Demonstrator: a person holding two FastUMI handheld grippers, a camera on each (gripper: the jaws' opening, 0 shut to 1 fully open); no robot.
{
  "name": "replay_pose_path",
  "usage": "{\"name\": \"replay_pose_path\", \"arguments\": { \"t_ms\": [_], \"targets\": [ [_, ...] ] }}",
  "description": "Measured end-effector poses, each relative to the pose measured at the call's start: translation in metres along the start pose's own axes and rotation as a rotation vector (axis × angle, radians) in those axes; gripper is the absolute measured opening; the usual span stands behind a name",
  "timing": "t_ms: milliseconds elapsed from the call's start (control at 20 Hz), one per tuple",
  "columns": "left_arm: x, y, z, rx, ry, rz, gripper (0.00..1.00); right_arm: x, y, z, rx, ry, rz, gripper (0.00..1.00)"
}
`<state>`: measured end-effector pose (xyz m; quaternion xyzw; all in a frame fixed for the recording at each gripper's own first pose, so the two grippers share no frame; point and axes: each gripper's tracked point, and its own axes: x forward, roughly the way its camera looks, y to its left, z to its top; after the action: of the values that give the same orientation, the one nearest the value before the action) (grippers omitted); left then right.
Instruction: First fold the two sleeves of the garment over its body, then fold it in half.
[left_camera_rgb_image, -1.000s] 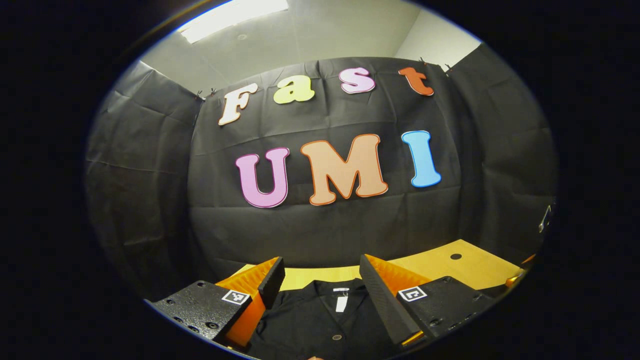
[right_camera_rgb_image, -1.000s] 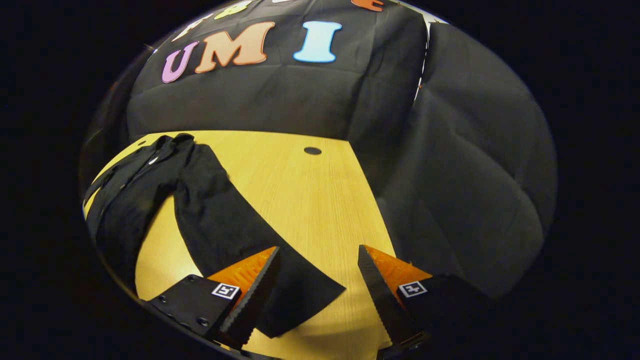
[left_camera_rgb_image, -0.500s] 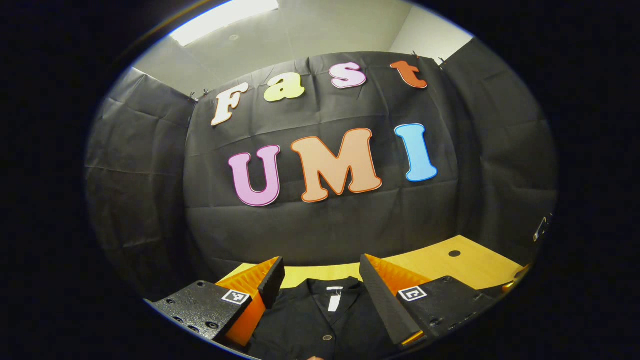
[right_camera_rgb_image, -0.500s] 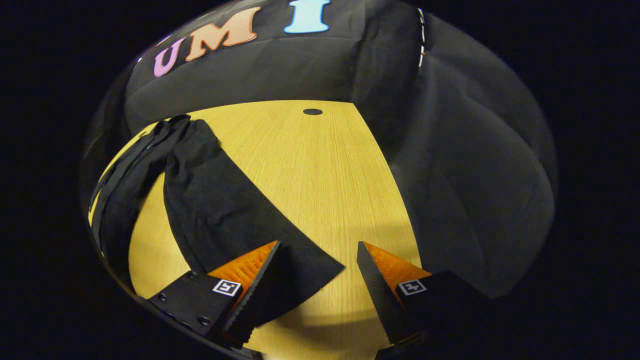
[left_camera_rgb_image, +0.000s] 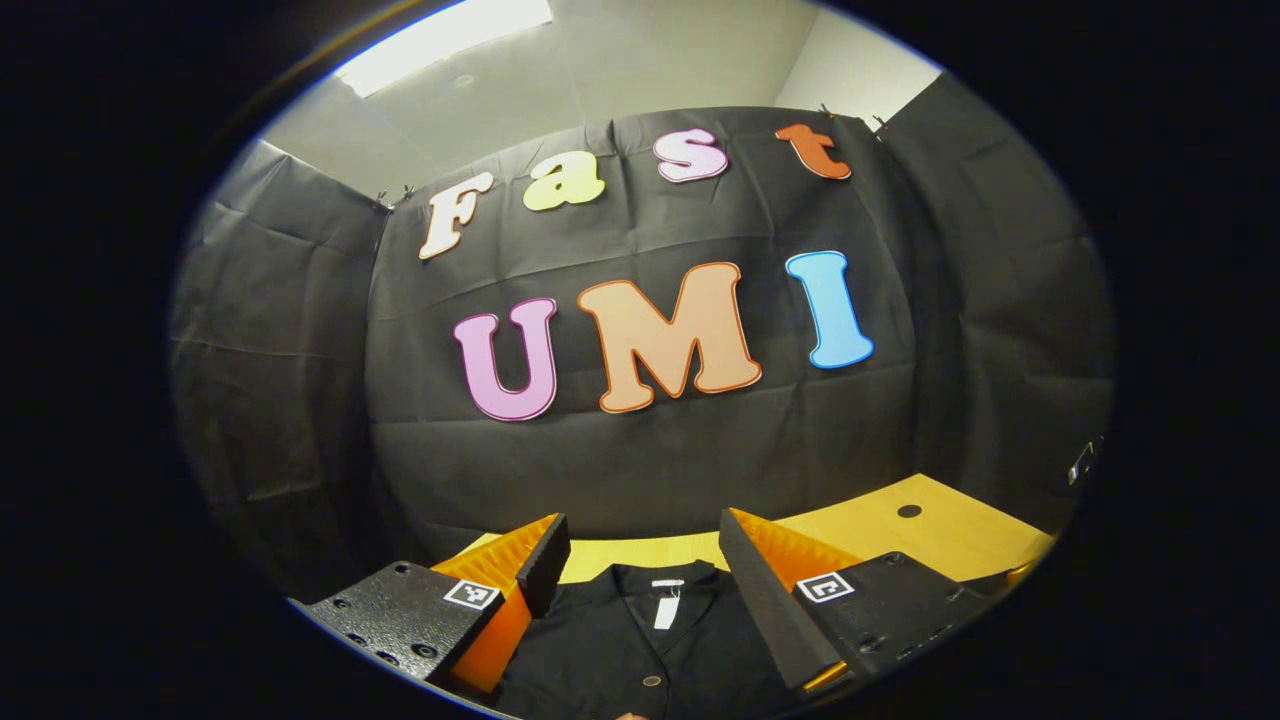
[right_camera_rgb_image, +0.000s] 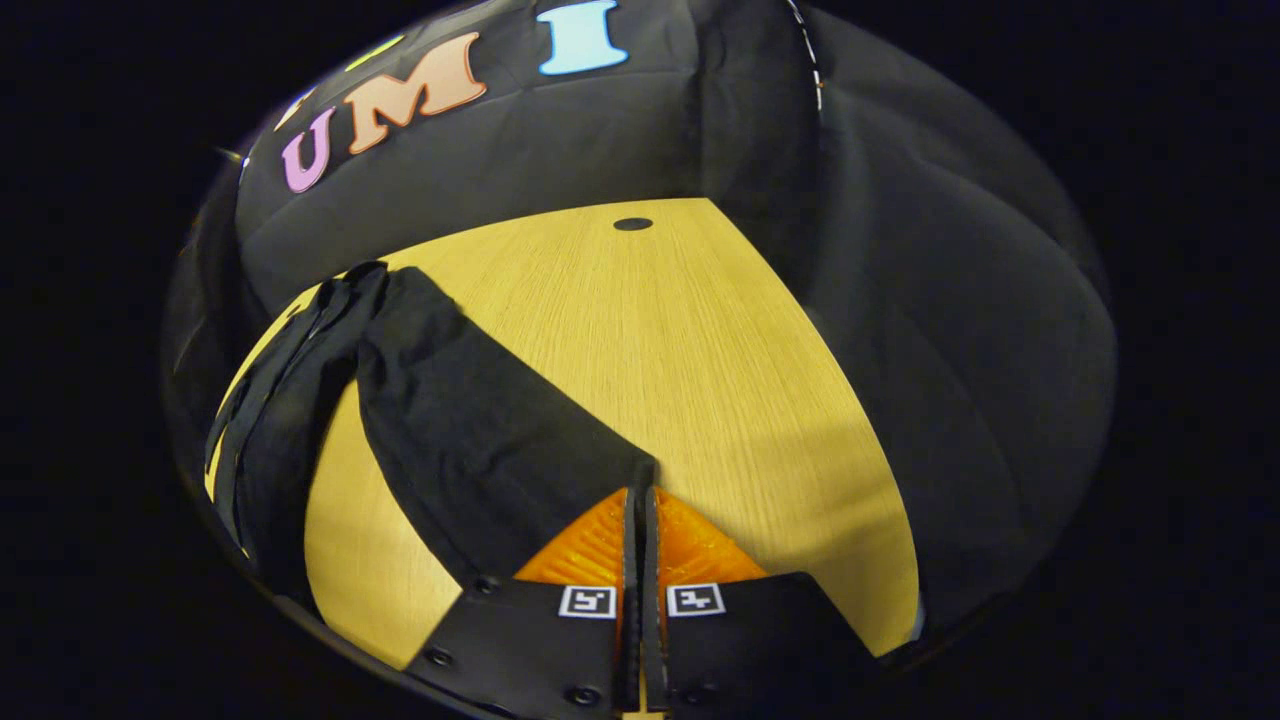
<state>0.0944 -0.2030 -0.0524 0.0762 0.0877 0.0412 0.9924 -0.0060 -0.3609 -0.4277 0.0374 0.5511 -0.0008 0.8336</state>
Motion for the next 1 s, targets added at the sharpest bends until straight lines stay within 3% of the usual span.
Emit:
{"name": "replay_pose_path", "arguments": {
  "t_ms": [50, 300, 600, 700, 1000],
  "targets": [
    [-0.002, 0.006, -0.002, 0.000, 0.005, 0.008, 0.92, -0.004, 0.001, 0.001, 0.020, -0.007, -0.010, 0.04],
    [-0.010, 0.053, 0.002, -0.010, -0.037, 0.070, 0.92, -0.030, 0.060, 0.052, 0.114, -0.137, 0.086, 0.03],
    [-0.007, 0.097, -0.005, -0.074, -0.059, 0.024, 0.92, -0.083, 0.154, 0.114, 0.040, -0.260, 0.124, 0.02],
    [-0.007, 0.128, -0.007, -0.066, -0.069, 0.039, 0.97, -0.095, 0.193, 0.127, 0.015, -0.287, 0.153, 0.02],
    [-0.010, 0.219, -0.027, -0.088, -0.053, 0.100, 0.97, -0.103, 0.297, 0.146, -0.027, -0.317, 0.208, 0.02]
  ]
}}
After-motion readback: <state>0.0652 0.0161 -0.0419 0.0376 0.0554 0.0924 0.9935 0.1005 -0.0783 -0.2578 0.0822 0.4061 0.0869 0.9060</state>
